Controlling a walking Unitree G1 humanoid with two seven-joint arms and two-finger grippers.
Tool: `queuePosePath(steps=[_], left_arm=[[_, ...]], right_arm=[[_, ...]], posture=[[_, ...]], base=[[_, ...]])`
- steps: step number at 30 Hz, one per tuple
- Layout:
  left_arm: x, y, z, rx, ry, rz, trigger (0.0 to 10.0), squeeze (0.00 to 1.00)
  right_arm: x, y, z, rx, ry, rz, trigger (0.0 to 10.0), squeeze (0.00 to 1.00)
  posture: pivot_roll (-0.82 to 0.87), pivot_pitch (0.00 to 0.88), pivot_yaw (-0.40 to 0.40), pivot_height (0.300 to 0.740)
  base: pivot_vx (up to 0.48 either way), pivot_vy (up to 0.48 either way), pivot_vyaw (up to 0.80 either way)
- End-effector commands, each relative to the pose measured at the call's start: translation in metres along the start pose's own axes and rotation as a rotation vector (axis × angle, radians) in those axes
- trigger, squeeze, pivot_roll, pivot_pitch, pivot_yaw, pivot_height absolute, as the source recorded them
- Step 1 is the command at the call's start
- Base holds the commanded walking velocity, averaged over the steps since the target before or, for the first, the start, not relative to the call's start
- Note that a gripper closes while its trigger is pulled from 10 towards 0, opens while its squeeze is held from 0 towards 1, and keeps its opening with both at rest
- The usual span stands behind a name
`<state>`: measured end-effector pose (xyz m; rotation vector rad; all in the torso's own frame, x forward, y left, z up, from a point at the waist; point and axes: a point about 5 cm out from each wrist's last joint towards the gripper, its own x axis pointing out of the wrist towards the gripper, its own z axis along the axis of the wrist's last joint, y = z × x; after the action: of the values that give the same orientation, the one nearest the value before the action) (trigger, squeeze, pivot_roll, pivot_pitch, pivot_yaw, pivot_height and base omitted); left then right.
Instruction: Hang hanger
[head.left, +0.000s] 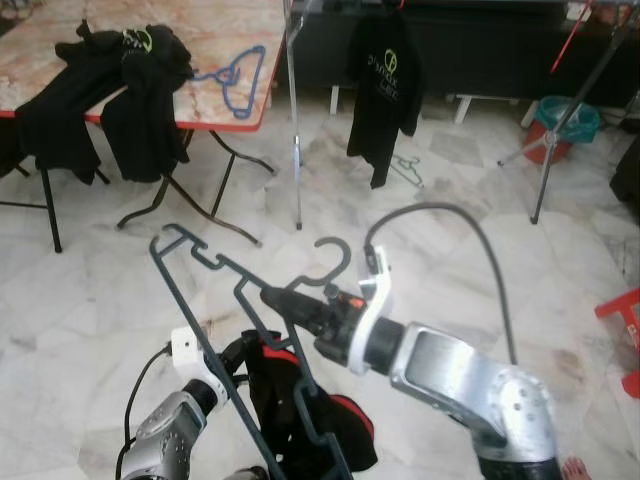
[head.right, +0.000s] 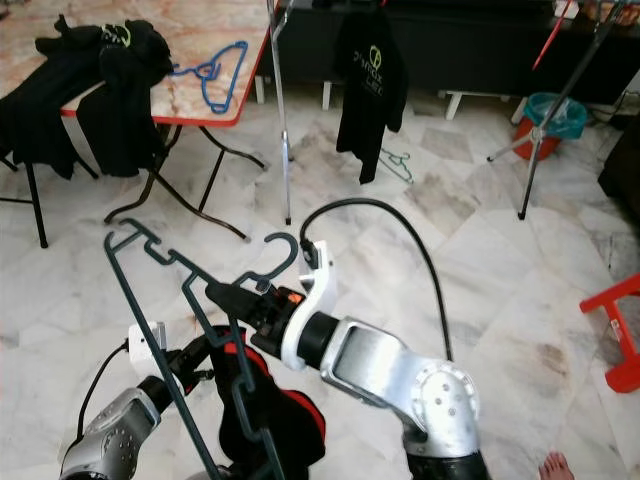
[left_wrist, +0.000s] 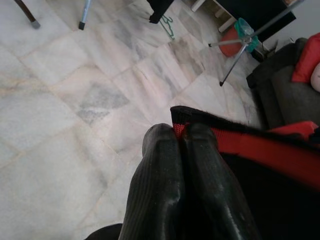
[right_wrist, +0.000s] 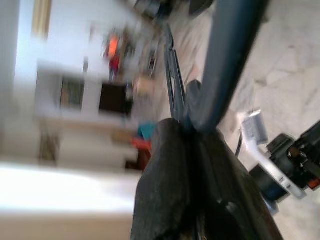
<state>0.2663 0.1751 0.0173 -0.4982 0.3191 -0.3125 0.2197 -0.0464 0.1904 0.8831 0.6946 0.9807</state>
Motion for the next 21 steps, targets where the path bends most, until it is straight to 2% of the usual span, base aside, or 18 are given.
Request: queuePosePath(steps=[1, 2, 4, 6, 7, 8, 11, 13, 14, 16, 17, 18, 19, 20, 21], left_arm=[[-0.002, 0.000, -0.003, 0.009, 0.021, -0.004, 10.0, 0.00], [-0.002, 0.000, -0.003, 0.009, 0.021, -0.004, 10.0, 0.00], [-0.003, 0.001, -0.004, 0.008, 0.022, -0.003, 10.0, 0.00], [-0.003, 0.001, -0.005, 0.014, 0.030, -0.004, 10.0, 0.00], [-0.003, 0.001, -0.005, 0.014, 0.030, -0.004, 10.0, 0.00], [-0.004, 0.001, -0.005, 0.017, 0.033, -0.007, 10.0, 0.00], [-0.004, 0.001, -0.005, 0.019, 0.032, -0.008, 10.0, 0.00], [-0.004, 0.001, -0.005, 0.019, 0.033, -0.008, 10.0, 0.00], [-0.003, 0.000, -0.005, 0.020, 0.033, -0.009, 10.0, 0.00], [-0.003, 0.001, -0.004, 0.021, 0.030, -0.008, 10.0, 0.00], [-0.003, 0.001, -0.004, 0.023, 0.029, -0.007, 10.0, 0.00], [-0.003, 0.001, -0.004, 0.023, 0.029, -0.007, 10.0, 0.00], [-0.003, 0.001, -0.004, 0.025, 0.030, -0.003, 10.0, 0.00], [-0.003, 0.001, -0.004, 0.025, 0.030, -0.003, 10.0, 0.00], [-0.004, 0.002, -0.004, 0.030, 0.035, 0.007, 10.0, 0.00]], right_arm=[[-0.002, 0.013, -0.002, -0.091, 0.019, 0.075, 10.0, 0.00], [-0.002, 0.013, -0.002, -0.091, 0.019, 0.075, 10.0, 0.00], [-0.005, 0.002, 0.009, -0.059, -0.029, 0.043, 10.0, 0.00], [-0.009, -0.009, 0.007, -0.171, 0.034, -0.063, 10.0, 0.00], [-0.009, -0.009, 0.007, -0.171, 0.034, -0.063, 10.0, 0.00], [-0.015, -0.013, 0.007, -0.269, 0.068, -0.100, 10.0, 0.00], [-0.028, -0.021, 0.020, -0.404, 0.052, -0.160, 10.0, 0.00], [-0.030, -0.024, 0.023, -0.414, 0.045, -0.178, 10.0, 0.00], [-0.036, -0.029, 0.029, -0.469, 0.034, -0.213, 10.0, 0.00], [-0.040, -0.036, 0.043, -0.508, -0.047, -0.256, 10.0, 0.00], [-0.044, -0.045, 0.056, -0.495, -0.141, -0.319, 10.0, 0.00], [-0.045, -0.049, 0.059, -0.495, -0.169, -0.340, 10.0, 0.00], [-0.050, -0.064, 0.071, -0.555, -0.247, -0.458, 10.0, 0.00], [-0.050, -0.064, 0.071, -0.555, -0.247, -0.458, 10.0, 0.00], [-0.057, -0.087, 0.078, -0.508, -0.319, -0.580, 10.0, 0.00]], posture=[[0.08, 0.102, -0.044, 0.740], [0.08, 0.102, -0.044, 0.740], [0.08, 0.104, -0.041, 0.740], [0.08, 0.104, -0.037, 0.740], [0.08, 0.104, -0.037, 0.740], [0.08, 0.105, -0.036, 0.740], [0.08, 0.105, -0.033, 0.740], [0.08, 0.105, -0.033, 0.740], [0.08, 0.104, -0.032, 0.740], [0.08, 0.105, -0.032, 0.740], [0.07, 0.104, -0.033, 0.740], [0.07, 0.104, -0.033, 0.740], [0.08, 0.105, -0.033, 0.740], [0.08, 0.105, -0.033, 0.740], [0.08, 0.105, -0.033, 0.740]], base=[[0.000, 0.000, 0.00], [0.000, 0.000, 0.00], [0.000, 0.000, 0.00], [0.000, 0.000, 0.00], [0.000, 0.000, 0.00], [0.000, 0.000, 0.00], [0.000, 0.000, 0.00], [0.000, 0.000, 0.00], [0.000, 0.000, 0.00], [0.000, 0.000, 0.00], [0.000, 0.000, 0.00], [0.000, 0.000, 0.00], [0.000, 0.000, 0.00], [0.000, 0.000, 0.00], [0.000, 0.000, 0.00]])
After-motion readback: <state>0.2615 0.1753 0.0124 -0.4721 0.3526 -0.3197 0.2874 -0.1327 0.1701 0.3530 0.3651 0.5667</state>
